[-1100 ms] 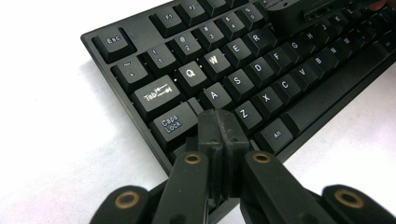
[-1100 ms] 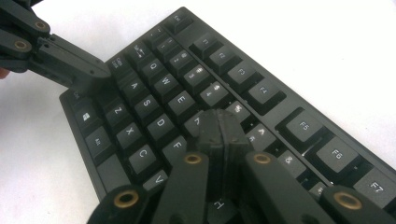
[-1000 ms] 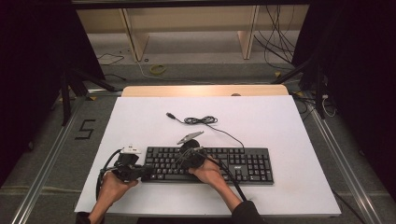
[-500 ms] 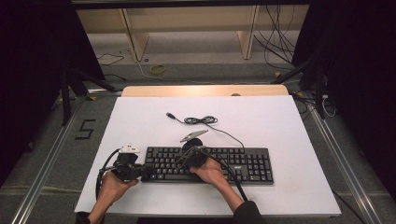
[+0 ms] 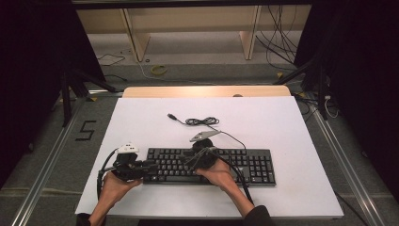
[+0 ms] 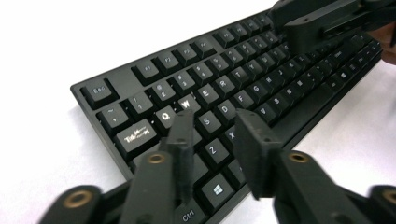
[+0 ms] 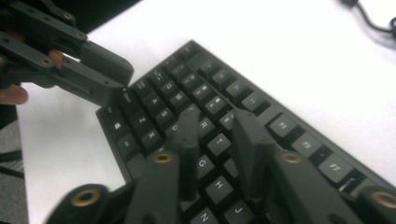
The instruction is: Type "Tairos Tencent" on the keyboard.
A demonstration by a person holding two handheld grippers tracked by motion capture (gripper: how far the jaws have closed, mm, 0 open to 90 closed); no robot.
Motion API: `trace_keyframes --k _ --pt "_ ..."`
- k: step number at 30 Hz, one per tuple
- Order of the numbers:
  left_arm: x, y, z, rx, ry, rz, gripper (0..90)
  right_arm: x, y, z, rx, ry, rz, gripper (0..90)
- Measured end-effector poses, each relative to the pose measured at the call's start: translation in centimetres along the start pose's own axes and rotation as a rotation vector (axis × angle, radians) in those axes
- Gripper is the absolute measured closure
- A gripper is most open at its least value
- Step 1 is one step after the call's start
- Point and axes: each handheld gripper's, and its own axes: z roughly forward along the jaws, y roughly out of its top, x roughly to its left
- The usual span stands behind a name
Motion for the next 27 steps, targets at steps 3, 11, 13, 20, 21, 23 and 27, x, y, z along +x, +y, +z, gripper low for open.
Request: trace_keyframes --k 3,11,13,20,21,23,27 --pt "0.0 0.1 0.0 -0.015 -0.003 0.0 62.2 -0.2 0.1 -0.6 -0.012 -0.006 0.008 59.9" --pt "0.1 0.3 0.2 -0.043 0.003 -0.015 45.9 -1.3 -0.2 -2.9 -0.065 -0.031 0.029 46.3" --pt "0.2 0.4 0.3 -0.045 0.008 -0.017 44.4 -1.4 -0.2 -3.1 -0.067 -0.034 0.032 45.3" --pt "0.7 0.4 0.8 -0.043 0.015 -0.025 36.7 -1.8 -0.7 -4.1 -0.074 -0.061 0.036 37.4" --pt "0.7 0.4 0.9 -0.041 0.017 -0.024 36.3 -1.8 -0.7 -4.2 -0.073 -0.064 0.038 37.2" --pt "0.8 0.5 1.0 -0.04 0.02 -0.023 35.7 -2.0 -0.8 -4.3 -0.074 -0.065 0.041 36.8" --pt "0.9 0.5 1.2 -0.037 0.024 -0.028 36.2 -2.0 -0.9 -4.4 -0.072 -0.069 0.042 35.9"
